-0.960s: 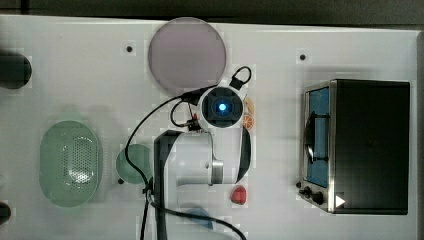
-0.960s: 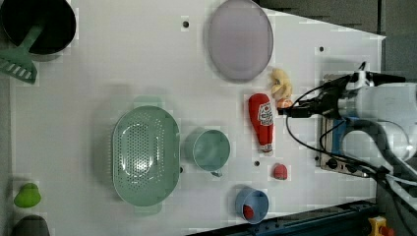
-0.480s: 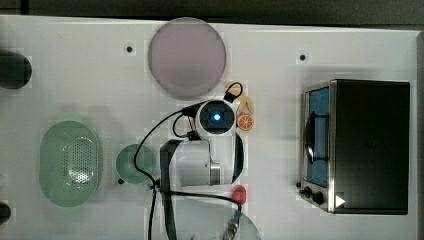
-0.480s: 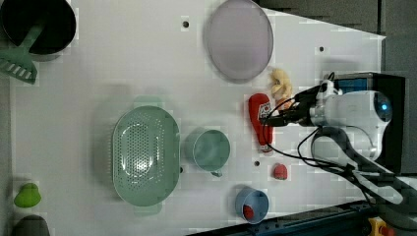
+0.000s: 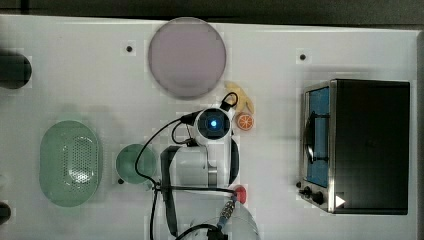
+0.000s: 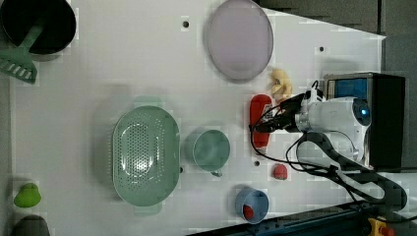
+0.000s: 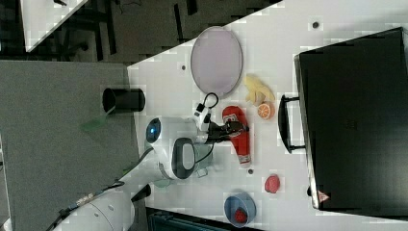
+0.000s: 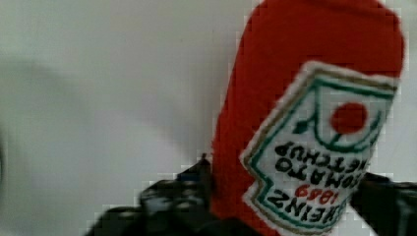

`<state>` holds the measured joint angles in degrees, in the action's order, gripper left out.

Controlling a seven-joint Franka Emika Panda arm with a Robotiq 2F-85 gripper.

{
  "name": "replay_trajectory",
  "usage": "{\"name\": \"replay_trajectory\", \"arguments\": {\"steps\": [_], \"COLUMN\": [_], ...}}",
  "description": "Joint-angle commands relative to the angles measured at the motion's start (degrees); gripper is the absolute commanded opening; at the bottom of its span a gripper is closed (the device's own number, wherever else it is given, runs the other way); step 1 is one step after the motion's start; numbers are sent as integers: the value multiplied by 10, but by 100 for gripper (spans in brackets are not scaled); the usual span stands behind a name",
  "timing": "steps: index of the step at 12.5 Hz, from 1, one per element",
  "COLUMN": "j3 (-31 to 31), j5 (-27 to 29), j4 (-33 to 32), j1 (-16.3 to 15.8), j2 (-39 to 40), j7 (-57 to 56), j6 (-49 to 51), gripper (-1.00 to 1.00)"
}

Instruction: Pick Ketchup from the table and place it in strainer.

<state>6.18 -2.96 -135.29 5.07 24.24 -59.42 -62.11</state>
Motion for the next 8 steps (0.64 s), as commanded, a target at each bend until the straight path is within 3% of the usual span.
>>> {"name": "replay_trajectory", "arguments": {"steps": [1, 5, 8], "j3": [2, 0, 9], "j5": [1, 2, 2], "j4": [5, 12, 36], "j1": [-2, -1, -3], "j2": [-13, -86, -185], "j7": [13, 13, 14], "j6": [-19, 19, 168], "gripper": [22, 22, 22]}}
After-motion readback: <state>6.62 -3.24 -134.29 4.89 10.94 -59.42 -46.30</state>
